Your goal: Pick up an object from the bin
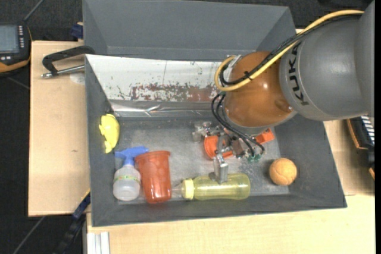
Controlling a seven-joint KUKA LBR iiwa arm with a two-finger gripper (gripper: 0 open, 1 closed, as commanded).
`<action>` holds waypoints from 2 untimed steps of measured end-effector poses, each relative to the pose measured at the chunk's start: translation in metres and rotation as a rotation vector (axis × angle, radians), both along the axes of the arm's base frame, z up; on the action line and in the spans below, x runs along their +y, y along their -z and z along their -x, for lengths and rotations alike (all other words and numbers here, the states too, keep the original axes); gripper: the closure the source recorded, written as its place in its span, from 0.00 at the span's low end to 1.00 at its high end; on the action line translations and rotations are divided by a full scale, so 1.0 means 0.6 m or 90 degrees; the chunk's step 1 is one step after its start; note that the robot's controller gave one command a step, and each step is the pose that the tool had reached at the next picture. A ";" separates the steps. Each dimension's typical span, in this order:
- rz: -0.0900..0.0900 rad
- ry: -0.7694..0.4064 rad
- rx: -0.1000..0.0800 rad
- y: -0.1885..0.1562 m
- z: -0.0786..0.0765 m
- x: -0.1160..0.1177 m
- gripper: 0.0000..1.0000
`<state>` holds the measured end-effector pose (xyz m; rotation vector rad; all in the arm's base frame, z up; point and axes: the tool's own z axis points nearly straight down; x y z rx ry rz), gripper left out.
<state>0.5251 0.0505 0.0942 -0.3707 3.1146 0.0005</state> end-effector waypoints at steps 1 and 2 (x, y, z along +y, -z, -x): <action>-0.005 -0.034 -0.005 0.013 0.020 -0.053 0.00; -0.001 -0.006 -0.006 0.024 -0.036 -0.118 0.00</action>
Offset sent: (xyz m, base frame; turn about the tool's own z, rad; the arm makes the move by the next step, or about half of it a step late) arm 0.0486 -0.0852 -0.0213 0.0231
